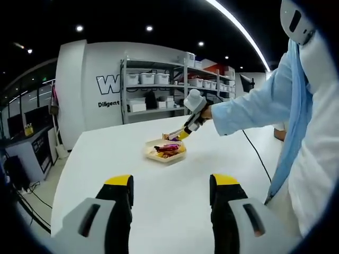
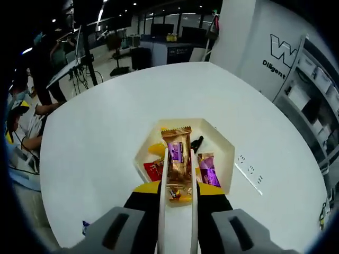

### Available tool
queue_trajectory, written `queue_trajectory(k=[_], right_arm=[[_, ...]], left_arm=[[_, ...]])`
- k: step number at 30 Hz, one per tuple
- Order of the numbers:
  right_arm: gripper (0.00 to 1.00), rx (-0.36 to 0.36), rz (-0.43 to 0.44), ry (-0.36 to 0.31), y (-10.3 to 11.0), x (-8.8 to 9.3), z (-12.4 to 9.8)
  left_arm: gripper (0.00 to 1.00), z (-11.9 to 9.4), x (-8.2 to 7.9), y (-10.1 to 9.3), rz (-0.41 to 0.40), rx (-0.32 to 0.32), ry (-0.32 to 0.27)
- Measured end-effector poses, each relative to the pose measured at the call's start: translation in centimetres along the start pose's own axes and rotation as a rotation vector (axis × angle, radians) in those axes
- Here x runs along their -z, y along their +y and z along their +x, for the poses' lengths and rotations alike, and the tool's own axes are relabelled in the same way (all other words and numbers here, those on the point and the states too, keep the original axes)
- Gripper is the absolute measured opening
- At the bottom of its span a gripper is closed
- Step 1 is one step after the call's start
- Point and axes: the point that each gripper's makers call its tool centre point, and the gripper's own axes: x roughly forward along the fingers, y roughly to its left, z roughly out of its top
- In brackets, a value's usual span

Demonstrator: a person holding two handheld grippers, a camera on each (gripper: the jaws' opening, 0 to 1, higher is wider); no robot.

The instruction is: Place the target food into the container with the food tongs after gripping and lifting it, then release it inside without dropping or visibly crushing the food.

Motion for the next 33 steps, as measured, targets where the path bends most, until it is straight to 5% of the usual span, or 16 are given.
queue_trajectory(k=[20, 33], right_arm=[[0.2, -0.035, 0.019, 0.007, 1.3, 1.2, -0.7], [0.21, -0.088, 0.003, 0.013, 6.2, 3.9, -1.9]], left_arm=[[0.56, 0.8, -0.3, -0.5, 0.004, 0.018, -0.011], [0.57, 1.0, -0.6, -1.1, 0.011, 0.039, -0.02]])
